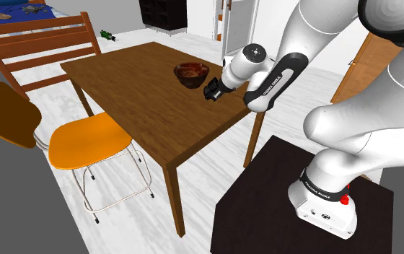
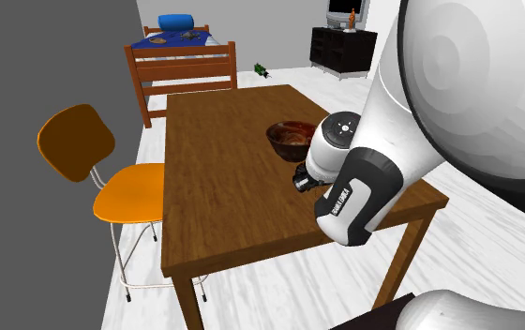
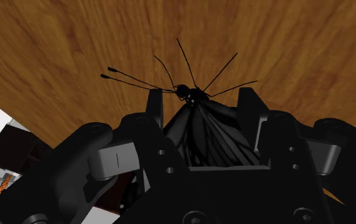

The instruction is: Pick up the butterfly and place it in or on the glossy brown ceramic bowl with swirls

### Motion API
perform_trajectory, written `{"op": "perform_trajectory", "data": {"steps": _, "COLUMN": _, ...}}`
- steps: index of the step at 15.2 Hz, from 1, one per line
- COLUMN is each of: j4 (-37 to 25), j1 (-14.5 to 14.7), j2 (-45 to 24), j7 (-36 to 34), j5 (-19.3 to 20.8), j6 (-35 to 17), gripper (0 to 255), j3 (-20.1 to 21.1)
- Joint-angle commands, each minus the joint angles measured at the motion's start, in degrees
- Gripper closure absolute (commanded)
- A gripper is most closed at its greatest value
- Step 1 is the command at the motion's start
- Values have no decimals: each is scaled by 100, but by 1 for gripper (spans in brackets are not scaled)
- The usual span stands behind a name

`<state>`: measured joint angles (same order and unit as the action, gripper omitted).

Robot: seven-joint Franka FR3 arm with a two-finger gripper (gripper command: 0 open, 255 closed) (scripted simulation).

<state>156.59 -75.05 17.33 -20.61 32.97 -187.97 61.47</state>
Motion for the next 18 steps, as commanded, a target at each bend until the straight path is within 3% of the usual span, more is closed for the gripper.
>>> {"op": "perform_trajectory", "data": {"steps": 1, "j4": 1, "j1": -1, "j2": -2, "j7": 0, "j5": 0, "j6": 3, "gripper": 255, "j3": 3}}
{"op": "perform_trajectory", "data": {"steps": 7, "j4": 3, "j1": -3, "j2": -1, "j7": 0, "j5": 0, "j6": 1, "gripper": 255, "j3": 4}}
{"op": "perform_trajectory", "data": {"steps": 13, "j4": -47, "j1": 2239, "j2": -21, "j7": 380, "j5": -165, "j6": 667, "gripper": 255, "j3": -2184}}
{"op": "perform_trajectory", "data": {"steps": 18, "j4": -99, "j1": 3527, "j2": 178, "j7": 954, "j5": -702, "j6": 1162, "gripper": 255, "j3": -3350}}
